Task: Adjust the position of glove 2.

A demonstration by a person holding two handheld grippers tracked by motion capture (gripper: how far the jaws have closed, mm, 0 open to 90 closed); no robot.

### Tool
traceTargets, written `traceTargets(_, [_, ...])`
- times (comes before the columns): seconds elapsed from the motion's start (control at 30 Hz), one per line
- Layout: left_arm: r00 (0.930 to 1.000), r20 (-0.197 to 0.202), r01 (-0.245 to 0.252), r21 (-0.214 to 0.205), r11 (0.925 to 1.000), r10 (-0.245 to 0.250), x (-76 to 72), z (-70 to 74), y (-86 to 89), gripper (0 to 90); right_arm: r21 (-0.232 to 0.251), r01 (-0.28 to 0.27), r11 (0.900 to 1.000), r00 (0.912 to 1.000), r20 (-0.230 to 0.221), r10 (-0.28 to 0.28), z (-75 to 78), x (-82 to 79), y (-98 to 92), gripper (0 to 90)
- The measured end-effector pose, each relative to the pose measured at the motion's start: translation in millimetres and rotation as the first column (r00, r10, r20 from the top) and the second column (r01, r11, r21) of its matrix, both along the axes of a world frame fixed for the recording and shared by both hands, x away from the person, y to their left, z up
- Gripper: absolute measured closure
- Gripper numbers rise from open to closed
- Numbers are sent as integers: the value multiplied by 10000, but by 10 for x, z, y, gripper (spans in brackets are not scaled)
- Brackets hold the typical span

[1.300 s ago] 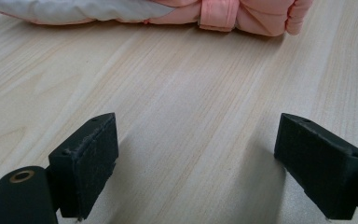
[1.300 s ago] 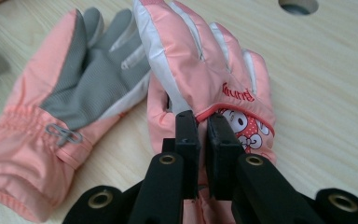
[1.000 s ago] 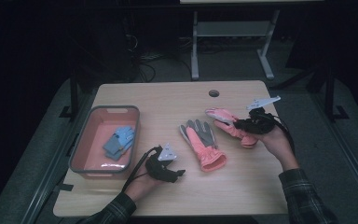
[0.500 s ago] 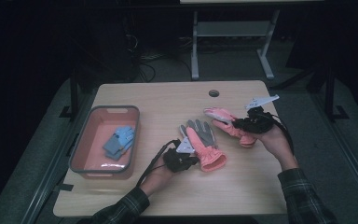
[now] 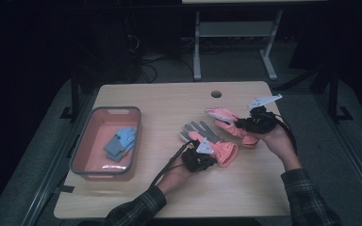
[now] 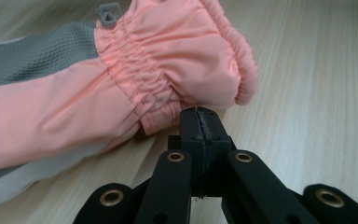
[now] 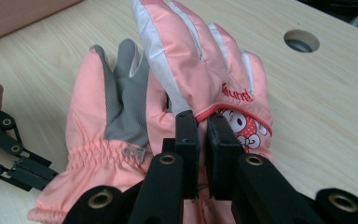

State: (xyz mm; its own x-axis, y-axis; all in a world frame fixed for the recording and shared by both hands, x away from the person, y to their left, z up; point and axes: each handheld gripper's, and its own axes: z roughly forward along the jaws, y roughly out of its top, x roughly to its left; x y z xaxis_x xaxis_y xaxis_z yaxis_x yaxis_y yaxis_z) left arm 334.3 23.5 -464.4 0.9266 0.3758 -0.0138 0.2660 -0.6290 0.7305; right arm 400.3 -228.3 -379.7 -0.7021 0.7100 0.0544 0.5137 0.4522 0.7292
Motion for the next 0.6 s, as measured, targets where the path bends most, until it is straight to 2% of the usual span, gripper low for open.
traceTargets(0.03, [10000, 21, -81, -6, 10000, 81, -10, 13, 39, 894, 86, -8, 10000, 10000, 38, 7, 17, 3, 16, 845])
traceTargets(0.17, [9989, 34, -467, -53, 9989, 467, -28, 64, 252, 871, -62, -175, 9998, 9998, 73, 176, 79, 20, 124, 845])
traceTargets(0.27, [9974, 75, -718, 110, 9974, 717, -74, 92, 437, 811, -183, -382, 9991, 9992, 128, 385, 116, 26, 227, 845])
traceTargets(0.3, [9972, 118, -737, 264, 9969, 734, -81, 99, 483, 769, -219, -440, 9988, 9990, 102, 442, 135, 21, 286, 845])
traceTargets(0.33, [9961, 122, -878, 240, 9959, 875, -109, 102, 551, 731, -258, -479, 9985, 9988, 93, 481, 147, 18, 324, 845])
traceTargets(0.47, [9938, -119, -1095, 520, 9926, 1103, -181, 84, 732, 530, -482, -826, 9954, 9965, 122, 833, 174, 26, 516, 845])
traceTargets(0.6, [9933, 11, -1152, 958, 9887, 1156, -249, 27, 878, 385, -630, -946, 9935, 9955, -81, 943, 136, 45, 676, 845])
